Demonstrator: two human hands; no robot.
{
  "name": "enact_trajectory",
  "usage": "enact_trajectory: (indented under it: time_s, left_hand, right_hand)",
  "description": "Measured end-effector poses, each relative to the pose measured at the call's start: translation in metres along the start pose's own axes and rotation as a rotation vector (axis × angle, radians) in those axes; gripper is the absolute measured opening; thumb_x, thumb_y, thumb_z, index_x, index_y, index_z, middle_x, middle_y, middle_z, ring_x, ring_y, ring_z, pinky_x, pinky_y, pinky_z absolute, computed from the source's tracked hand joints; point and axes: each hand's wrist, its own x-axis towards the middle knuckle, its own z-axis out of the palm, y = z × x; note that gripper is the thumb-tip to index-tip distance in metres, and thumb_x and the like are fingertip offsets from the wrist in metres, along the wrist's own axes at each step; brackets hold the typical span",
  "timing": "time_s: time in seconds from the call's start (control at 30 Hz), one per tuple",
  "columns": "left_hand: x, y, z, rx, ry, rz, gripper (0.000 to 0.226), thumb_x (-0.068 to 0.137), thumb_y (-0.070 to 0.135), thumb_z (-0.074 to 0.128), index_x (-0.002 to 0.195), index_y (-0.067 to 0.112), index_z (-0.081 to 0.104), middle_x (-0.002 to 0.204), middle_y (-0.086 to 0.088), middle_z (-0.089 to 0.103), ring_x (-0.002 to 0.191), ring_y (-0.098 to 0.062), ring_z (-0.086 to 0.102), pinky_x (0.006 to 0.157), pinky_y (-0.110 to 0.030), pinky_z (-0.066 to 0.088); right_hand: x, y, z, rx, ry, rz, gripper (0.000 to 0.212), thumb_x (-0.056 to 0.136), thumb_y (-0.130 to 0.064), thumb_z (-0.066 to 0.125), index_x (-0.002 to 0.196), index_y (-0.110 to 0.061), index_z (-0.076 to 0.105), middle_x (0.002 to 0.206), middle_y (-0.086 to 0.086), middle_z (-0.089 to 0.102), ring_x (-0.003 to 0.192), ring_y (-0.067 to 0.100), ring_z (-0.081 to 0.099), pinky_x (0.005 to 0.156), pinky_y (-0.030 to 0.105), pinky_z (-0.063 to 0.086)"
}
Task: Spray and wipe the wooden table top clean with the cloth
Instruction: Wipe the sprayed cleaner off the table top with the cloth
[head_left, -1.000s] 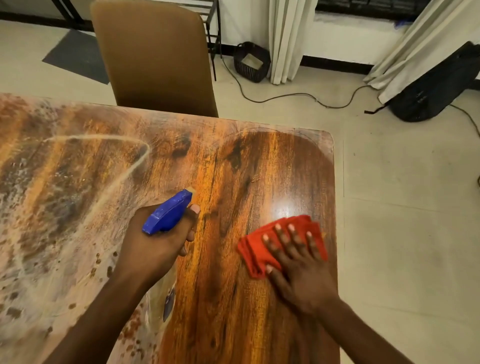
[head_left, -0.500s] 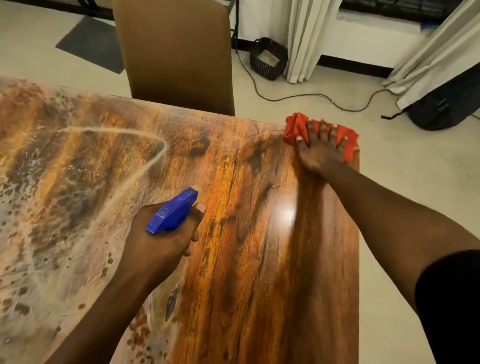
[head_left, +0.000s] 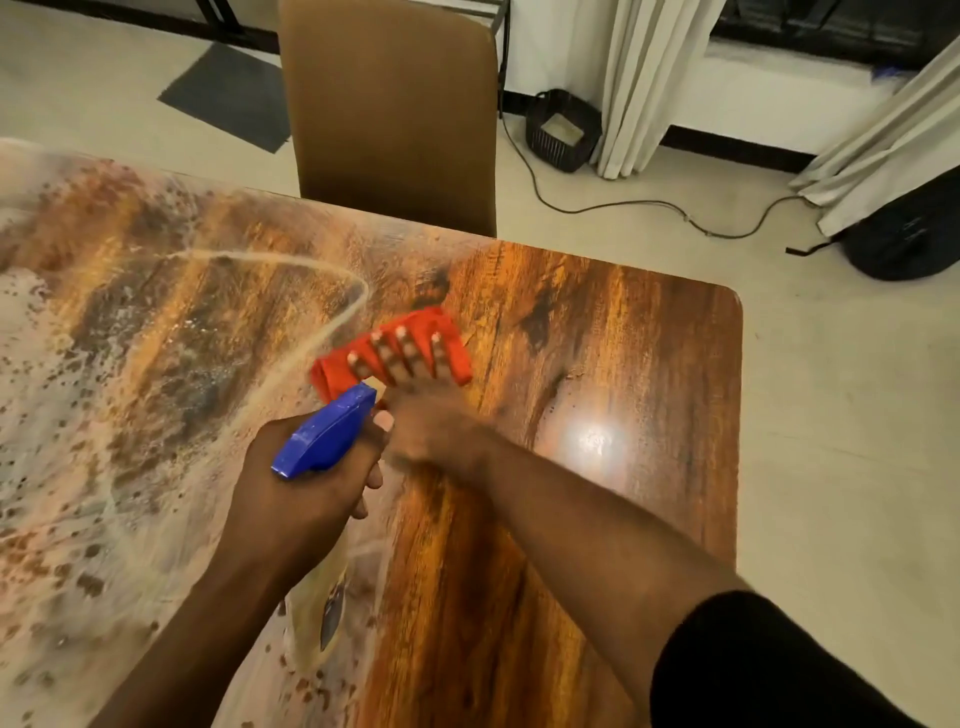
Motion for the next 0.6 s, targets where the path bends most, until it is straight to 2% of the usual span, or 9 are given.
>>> enact_trajectory:
  time_s: [0.07,0.13,0.17,0.27,0.33,0.43,0.5,0.6]
  left_hand:
    - [-0.006,-0.003,-0.002,-0.016,0.017,-0.006,0.031,0.101,0.027,0.070,0.071,0.019,0.074,0.062,-0.017,0.072,0.053,-0.035,0.069,0.060,-0.038,0.057]
    - [-0.013,-0.003,-0.004,-0.036,0.055,0.003,0.035,0.099,0.028,0.072,0.070,0.009,0.069,0.063,-0.026,0.065,0.062,-0.051,0.063,0.061,-0.043,0.053]
    - [-0.016,-0.003,-0.004,-0.034,0.060,0.010,0.039,0.099,0.031,0.073,0.070,0.006,0.067,0.063,-0.028,0.064,0.063,-0.053,0.061,0.061,-0.046,0.052]
    - [-0.031,0.000,-0.004,-0.044,0.022,0.009,0.040,0.098,0.039,0.073,0.066,0.015,0.071,0.062,-0.014,0.072,0.052,-0.034,0.068,0.065,-0.046,0.058]
    - [-0.046,-0.002,-0.003,-0.055,0.011,-0.022,0.039,0.097,0.044,0.072,0.067,0.019,0.073,0.062,-0.012,0.074,0.051,-0.032,0.070,0.068,-0.049,0.062]
    - [-0.067,-0.006,0.000,-0.097,0.013,-0.055,0.035,0.089,0.052,0.070,0.070,0.023,0.074,0.063,-0.012,0.075,0.050,-0.026,0.070,0.067,-0.045,0.062]
    - [-0.080,-0.008,0.002,-0.125,0.006,-0.069,0.032,0.092,0.045,0.071,0.071,0.022,0.075,0.063,-0.011,0.075,0.047,-0.022,0.067,0.064,-0.041,0.060]
    - [-0.098,-0.014,0.001,-0.129,-0.013,-0.089,0.036,0.088,0.048,0.069,0.069,0.017,0.074,0.065,-0.012,0.075,0.047,-0.022,0.067,0.061,-0.034,0.057]
  right_hand:
    - [-0.030,-0.028,0.022,-0.009,-0.006,-0.103,0.082,0.105,-0.067,0.023,0.174,-0.027,0.003,0.182,0.009,-0.012,0.165,0.034,-0.023,0.125,0.066,-0.023]
    - [-0.068,-0.046,0.042,0.023,0.003,-0.192,0.072,0.109,-0.060,0.025,0.172,-0.024,0.021,0.182,0.010,0.006,0.166,0.031,-0.016,0.127,0.064,-0.021]
    - [-0.090,-0.052,0.053,0.031,0.010,-0.229,0.069,0.111,-0.058,0.027,0.171,-0.026,0.023,0.182,0.009,0.010,0.166,0.030,-0.015,0.128,0.063,-0.020]
    - [-0.169,-0.057,0.091,0.061,0.023,-0.278,0.065,0.114,-0.057,0.030,0.173,-0.036,0.015,0.183,0.003,0.005,0.168,0.027,-0.014,0.129,0.060,-0.021]
    - [-0.231,-0.052,0.121,0.054,0.044,-0.247,0.067,0.113,-0.059,0.032,0.174,-0.040,0.011,0.184,-0.002,0.003,0.169,0.024,-0.010,0.130,0.060,-0.015]
    - [-0.312,-0.023,0.146,-0.013,0.088,-0.075,0.072,0.109,-0.066,0.040,0.173,-0.041,0.019,0.182,-0.004,0.017,0.168,0.026,0.014,0.130,0.061,0.004]
    - [-0.343,0.011,0.142,-0.006,0.090,0.058,0.071,0.110,-0.068,0.037,0.173,-0.042,0.019,0.182,-0.003,0.016,0.169,0.026,0.012,0.130,0.062,0.006]
    - [-0.347,0.070,0.122,-0.011,0.065,0.201,0.071,0.112,-0.069,0.024,0.174,-0.040,0.008,0.184,0.000,0.005,0.169,0.027,-0.002,0.131,0.065,0.002]
